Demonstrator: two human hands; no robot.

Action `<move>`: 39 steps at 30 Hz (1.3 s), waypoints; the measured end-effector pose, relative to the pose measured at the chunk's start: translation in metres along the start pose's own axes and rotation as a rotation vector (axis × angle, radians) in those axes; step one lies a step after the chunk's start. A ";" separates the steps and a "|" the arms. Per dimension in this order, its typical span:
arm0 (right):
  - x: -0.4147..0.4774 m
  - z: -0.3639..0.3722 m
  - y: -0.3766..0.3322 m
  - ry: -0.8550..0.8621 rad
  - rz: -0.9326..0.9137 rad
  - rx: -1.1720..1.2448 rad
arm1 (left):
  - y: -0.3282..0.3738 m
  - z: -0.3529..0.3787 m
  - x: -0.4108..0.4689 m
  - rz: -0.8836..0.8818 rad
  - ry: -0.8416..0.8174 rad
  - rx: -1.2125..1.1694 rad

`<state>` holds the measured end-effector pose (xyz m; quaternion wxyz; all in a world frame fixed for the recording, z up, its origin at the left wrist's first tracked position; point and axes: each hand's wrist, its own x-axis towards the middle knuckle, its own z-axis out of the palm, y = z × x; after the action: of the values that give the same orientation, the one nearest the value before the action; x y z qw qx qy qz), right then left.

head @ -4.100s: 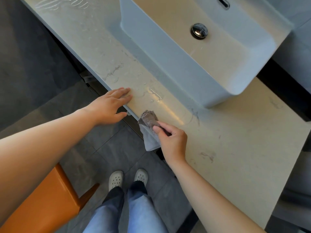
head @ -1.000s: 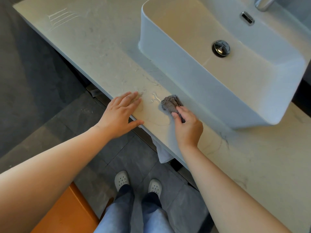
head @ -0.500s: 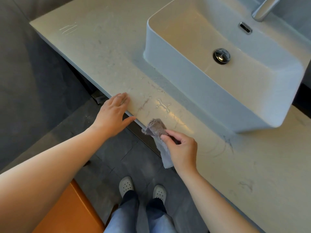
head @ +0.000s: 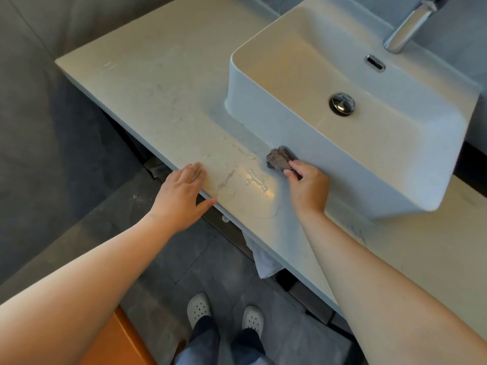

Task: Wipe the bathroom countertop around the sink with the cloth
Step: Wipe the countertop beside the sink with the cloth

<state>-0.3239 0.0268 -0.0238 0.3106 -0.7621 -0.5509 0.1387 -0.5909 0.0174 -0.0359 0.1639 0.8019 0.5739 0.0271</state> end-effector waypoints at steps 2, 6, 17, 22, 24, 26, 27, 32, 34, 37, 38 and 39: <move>-0.002 0.011 0.000 0.012 0.007 -0.018 | -0.001 0.001 0.000 0.006 0.002 0.002; 0.000 0.021 -0.006 0.043 0.040 0.051 | -0.001 0.003 -0.001 0.010 0.012 0.000; -0.011 0.026 -0.009 -0.040 0.011 0.028 | -0.007 0.003 -0.001 0.034 0.016 -0.039; -0.066 0.025 -0.020 -0.091 -0.049 0.033 | -0.022 -0.010 0.002 0.100 0.004 -0.101; -0.086 0.024 -0.026 -0.113 -0.049 0.040 | -0.029 -0.012 0.002 0.115 0.035 -0.123; -0.103 0.021 -0.033 -0.161 -0.058 0.066 | -0.032 -0.013 0.000 0.090 0.070 -0.137; -0.109 0.020 -0.036 -0.203 -0.048 0.098 | -0.034 -0.013 0.000 0.072 0.071 -0.134; -0.112 0.005 -0.049 -0.335 0.115 0.322 | -0.037 -0.010 -0.001 0.010 0.009 -0.085; -0.090 -0.002 -0.055 -0.252 0.139 0.361 | -0.038 -0.010 0.001 -0.008 -0.013 -0.051; -0.037 -0.003 -0.052 -0.062 0.066 0.275 | -0.039 -0.008 0.002 -0.032 -0.028 -0.022; -0.020 0.001 -0.048 -0.024 0.038 0.221 | -0.037 -0.008 0.002 -0.042 -0.034 -0.024; -0.006 0.005 -0.041 -0.009 0.021 0.161 | -0.035 -0.007 0.002 -0.053 -0.035 -0.032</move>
<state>-0.3598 0.0307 -0.0034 0.3670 -0.7397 -0.5314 0.1893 -0.6239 0.0308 -0.0403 0.1875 0.7840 0.5915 0.0177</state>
